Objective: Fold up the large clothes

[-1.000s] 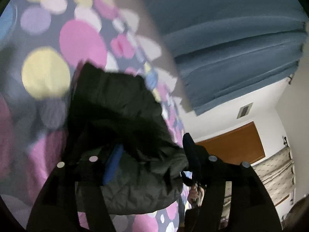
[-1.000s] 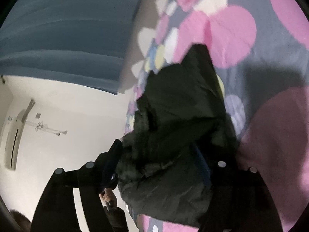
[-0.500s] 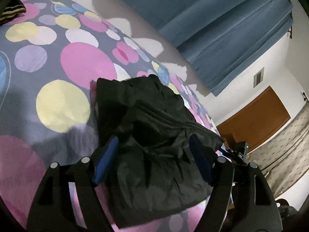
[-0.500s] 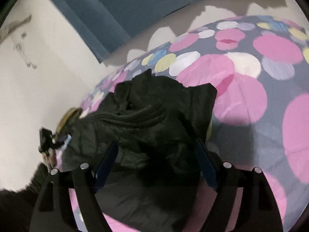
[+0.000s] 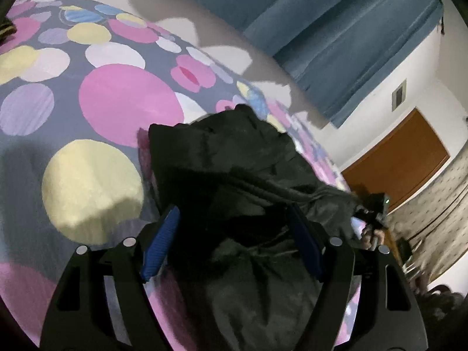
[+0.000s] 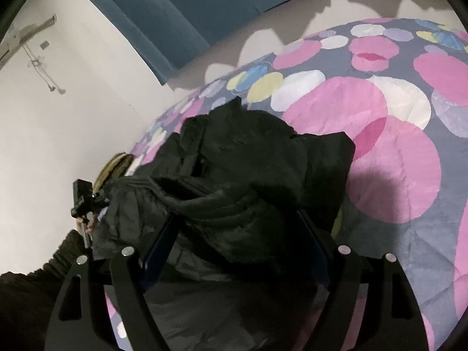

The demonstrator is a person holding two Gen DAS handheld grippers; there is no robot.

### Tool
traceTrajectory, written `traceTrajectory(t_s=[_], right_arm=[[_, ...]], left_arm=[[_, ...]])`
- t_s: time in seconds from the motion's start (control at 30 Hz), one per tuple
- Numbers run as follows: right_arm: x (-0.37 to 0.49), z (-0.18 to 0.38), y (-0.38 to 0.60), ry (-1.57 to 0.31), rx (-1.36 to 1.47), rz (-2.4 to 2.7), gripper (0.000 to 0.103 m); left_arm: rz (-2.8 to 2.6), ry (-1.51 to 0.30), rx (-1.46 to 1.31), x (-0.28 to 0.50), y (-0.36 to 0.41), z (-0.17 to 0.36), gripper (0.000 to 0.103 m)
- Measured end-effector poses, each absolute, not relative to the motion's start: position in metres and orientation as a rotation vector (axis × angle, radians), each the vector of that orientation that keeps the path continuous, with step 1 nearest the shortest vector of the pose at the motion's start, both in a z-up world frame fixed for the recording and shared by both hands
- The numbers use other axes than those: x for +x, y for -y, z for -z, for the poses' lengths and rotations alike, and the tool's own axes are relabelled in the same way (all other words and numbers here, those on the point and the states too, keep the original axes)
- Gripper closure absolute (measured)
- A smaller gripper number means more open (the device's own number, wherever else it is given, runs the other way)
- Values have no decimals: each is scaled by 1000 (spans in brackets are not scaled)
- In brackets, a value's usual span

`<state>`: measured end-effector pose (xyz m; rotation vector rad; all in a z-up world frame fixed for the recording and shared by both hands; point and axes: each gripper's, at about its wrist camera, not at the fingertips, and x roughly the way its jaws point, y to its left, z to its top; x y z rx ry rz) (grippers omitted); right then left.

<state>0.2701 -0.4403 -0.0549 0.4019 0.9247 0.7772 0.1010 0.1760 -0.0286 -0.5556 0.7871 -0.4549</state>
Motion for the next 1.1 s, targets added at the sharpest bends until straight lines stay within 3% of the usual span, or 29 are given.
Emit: traceTrajectory(t_s=[0.13,0.17,0.2,0.23,0.27,0.33,0.4,0.8,1.1], right_arm=[[272,56,437,-912,397,-758,29],[273,56,436,-914,392,-751,34],[273,57,434,-918,386,-746,50],[273,56,432,-926,365,-723,58],[272,56,430,-926,346,-707,61],[268,54,427,-918,313,-680,74],[263,51,426,-906,295,-657,79],[238,-18,426,-718,180,-590,86],[334,-27,410,-712,268,-514,86]], left_arm=[[477,-784,-499,109,-166,26,29],[487,-784,-481,111,-163,24,35],[493,-787,-468,111,-160,24,47],[487,-793,-439,113,-156,22,53],[481,-791,-411,113,-152,20,58],[478,-789,-374,111,-145,15,78],[464,-776,-341,106,-139,9,83],[398,-648,-241,87,-124,-56,89],[208,-702,-304,202,-133,-60,89]])
